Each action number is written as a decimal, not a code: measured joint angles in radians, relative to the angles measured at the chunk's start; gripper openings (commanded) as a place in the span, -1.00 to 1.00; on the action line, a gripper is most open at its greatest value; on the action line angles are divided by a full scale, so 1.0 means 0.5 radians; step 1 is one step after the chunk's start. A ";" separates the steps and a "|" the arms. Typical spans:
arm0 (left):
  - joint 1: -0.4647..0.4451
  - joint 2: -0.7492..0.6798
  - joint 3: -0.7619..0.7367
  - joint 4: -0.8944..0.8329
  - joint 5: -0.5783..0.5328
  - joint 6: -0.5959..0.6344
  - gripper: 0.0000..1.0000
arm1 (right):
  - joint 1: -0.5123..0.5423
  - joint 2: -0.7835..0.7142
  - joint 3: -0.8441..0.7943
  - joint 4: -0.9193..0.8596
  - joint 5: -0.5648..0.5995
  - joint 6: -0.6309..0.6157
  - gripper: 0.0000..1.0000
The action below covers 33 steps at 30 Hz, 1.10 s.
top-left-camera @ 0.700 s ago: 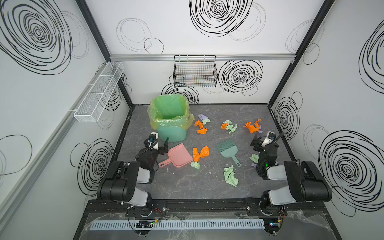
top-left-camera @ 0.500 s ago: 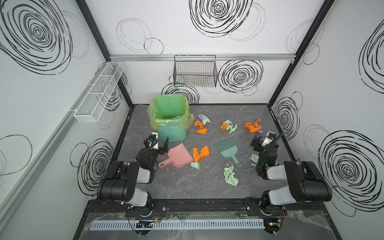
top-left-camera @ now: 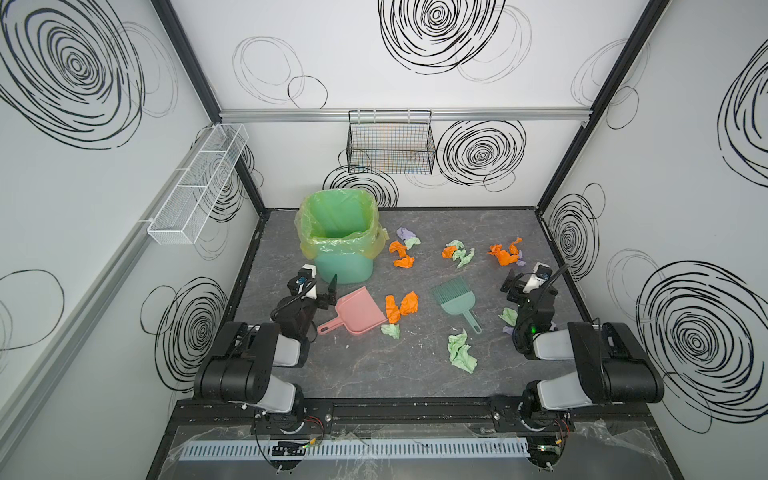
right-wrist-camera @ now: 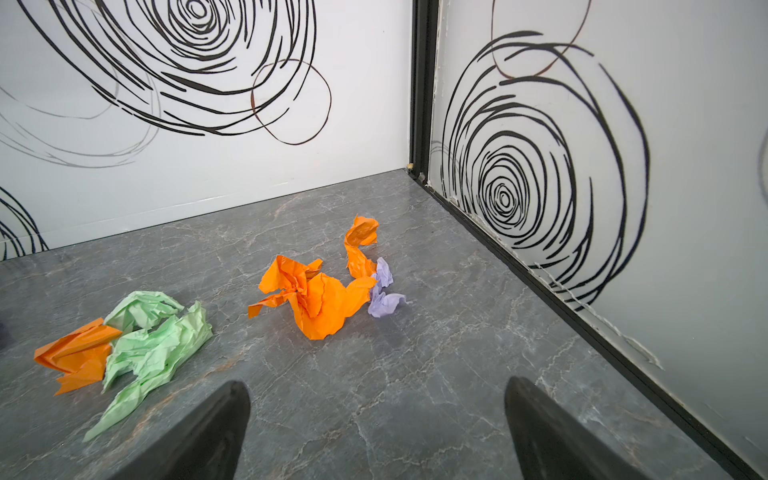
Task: Sweep away the paper scraps from the table
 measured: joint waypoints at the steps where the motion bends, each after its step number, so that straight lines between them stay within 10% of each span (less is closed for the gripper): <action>1: 0.000 0.000 0.000 0.000 0.000 0.000 0.92 | 0.000 0.000 0.000 0.000 0.000 0.000 1.00; 33: 0.053 0.000 0.000 0.017 0.098 -0.005 0.92 | 0.061 -0.085 -0.006 -0.045 0.039 -0.051 1.00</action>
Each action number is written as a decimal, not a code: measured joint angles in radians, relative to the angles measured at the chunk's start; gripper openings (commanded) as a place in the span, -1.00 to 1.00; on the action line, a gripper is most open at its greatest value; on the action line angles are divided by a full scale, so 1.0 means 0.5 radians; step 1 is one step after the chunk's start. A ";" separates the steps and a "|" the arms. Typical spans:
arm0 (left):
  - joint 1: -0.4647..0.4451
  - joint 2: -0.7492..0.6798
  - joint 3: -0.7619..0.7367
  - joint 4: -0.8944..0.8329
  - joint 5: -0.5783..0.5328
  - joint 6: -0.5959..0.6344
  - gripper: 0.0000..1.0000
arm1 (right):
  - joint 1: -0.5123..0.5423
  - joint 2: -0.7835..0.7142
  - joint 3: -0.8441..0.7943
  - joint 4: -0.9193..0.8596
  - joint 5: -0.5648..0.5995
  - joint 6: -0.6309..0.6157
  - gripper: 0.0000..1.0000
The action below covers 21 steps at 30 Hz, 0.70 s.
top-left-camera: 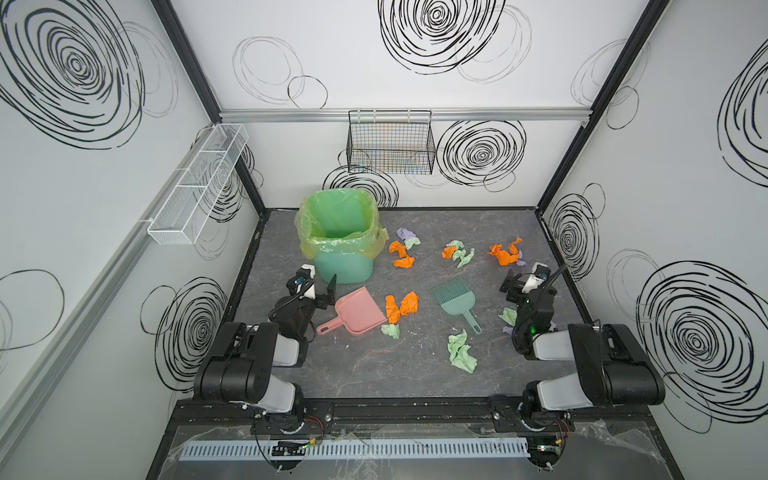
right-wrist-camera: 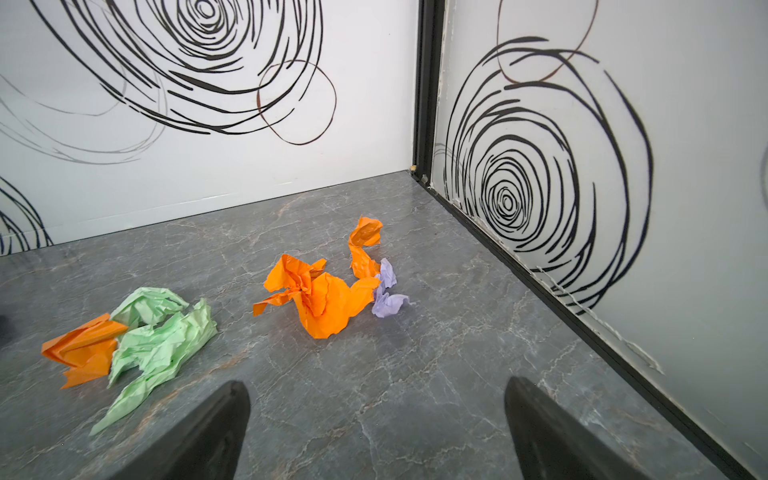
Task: Sweep away the paper scraps from the table
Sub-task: 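Reach the right gripper down to the mint-green brush handle and grasp it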
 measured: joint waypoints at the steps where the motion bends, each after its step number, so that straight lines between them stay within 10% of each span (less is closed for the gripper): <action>1: 0.000 0.000 0.000 0.000 -0.001 -0.003 0.92 | 0.032 -0.085 0.006 -0.078 0.037 -0.009 1.00; 13: -0.001 0.000 0.000 -0.001 -0.001 -0.004 0.92 | -0.024 -1.091 0.527 -1.382 -0.280 0.320 0.89; 21: -0.001 0.000 0.000 0.000 -0.001 -0.004 0.92 | 0.340 -0.796 0.843 -2.367 -0.445 0.369 0.79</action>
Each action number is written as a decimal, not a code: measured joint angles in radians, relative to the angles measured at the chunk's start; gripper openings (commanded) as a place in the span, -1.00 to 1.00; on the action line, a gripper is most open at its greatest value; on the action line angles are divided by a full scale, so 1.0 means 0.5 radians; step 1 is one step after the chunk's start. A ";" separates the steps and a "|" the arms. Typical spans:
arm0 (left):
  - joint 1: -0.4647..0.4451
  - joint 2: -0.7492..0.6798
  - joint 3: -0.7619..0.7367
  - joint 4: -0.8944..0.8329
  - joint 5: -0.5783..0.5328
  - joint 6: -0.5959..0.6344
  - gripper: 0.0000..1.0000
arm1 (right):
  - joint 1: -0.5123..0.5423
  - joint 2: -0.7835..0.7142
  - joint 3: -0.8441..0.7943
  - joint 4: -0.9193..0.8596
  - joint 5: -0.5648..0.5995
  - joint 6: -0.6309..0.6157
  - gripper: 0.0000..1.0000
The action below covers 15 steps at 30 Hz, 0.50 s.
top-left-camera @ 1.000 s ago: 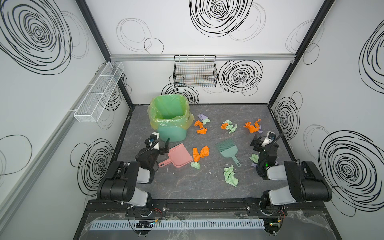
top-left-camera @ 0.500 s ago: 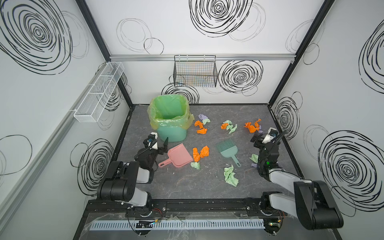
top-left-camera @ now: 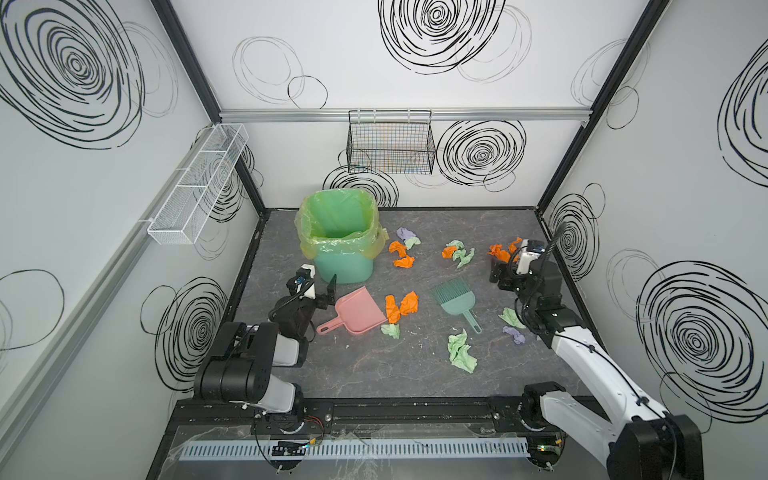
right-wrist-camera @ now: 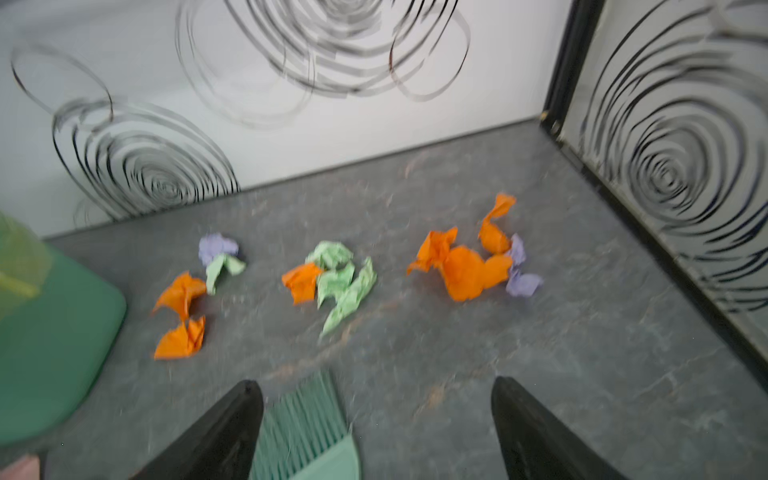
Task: Sweep away the paper scraps from the table
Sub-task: 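Reach the right gripper down to the mint-green brush handle and grasp it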
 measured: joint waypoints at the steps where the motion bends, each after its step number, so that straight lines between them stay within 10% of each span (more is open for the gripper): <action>1: 0.000 0.000 0.000 0.000 0.000 0.000 0.92 | 0.076 0.059 0.008 -0.111 0.015 0.015 0.79; 15: 0.000 0.000 0.000 -0.001 0.000 -0.001 0.92 | 0.579 0.671 0.142 -0.732 0.148 0.272 0.72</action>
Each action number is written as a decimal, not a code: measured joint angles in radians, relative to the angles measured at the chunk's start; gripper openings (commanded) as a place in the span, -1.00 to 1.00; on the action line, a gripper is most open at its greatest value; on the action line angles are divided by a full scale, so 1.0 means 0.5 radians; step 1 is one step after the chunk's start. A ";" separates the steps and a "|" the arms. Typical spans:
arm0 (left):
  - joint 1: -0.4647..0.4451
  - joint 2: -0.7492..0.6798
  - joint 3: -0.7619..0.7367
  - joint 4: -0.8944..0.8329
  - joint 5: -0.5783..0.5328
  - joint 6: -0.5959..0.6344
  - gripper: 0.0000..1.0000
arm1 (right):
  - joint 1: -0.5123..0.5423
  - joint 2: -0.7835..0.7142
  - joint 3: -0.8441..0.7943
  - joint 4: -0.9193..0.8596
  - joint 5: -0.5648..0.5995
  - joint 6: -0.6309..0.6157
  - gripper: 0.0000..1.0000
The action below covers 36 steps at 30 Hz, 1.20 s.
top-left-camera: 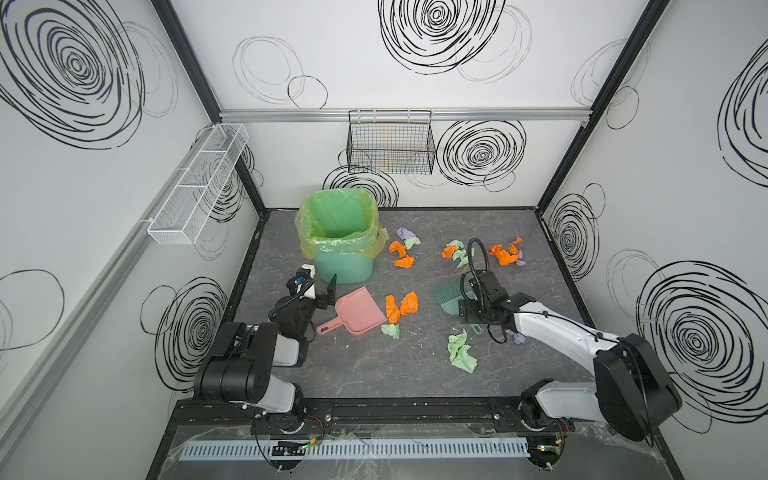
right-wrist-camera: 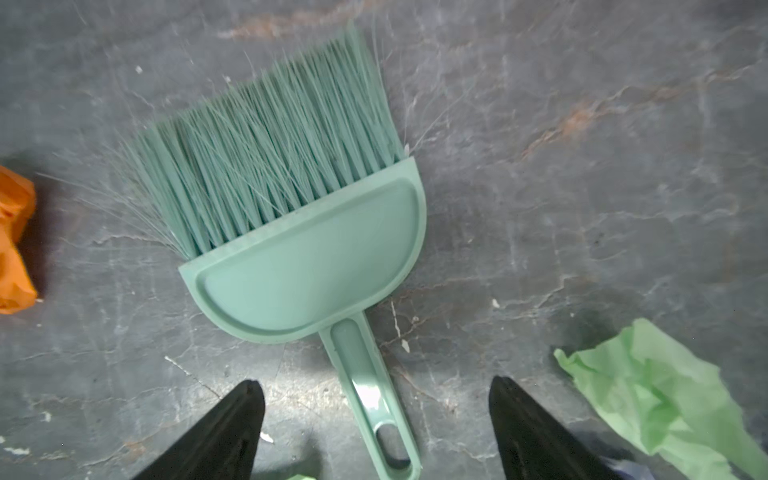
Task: Sweep away the paper scraps from the table
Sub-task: 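Reach the right gripper down to the mint-green brush handle and grasp it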
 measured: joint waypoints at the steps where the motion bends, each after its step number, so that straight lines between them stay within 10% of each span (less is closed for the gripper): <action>1: 0.000 0.000 0.000 0.001 0.000 0.000 0.92 | 0.009 0.043 0.003 -0.003 -0.009 0.008 0.70; 36: -0.001 0.000 0.000 0.000 0.015 0.003 0.92 | 0.054 0.205 -0.009 0.000 -0.128 0.046 -0.28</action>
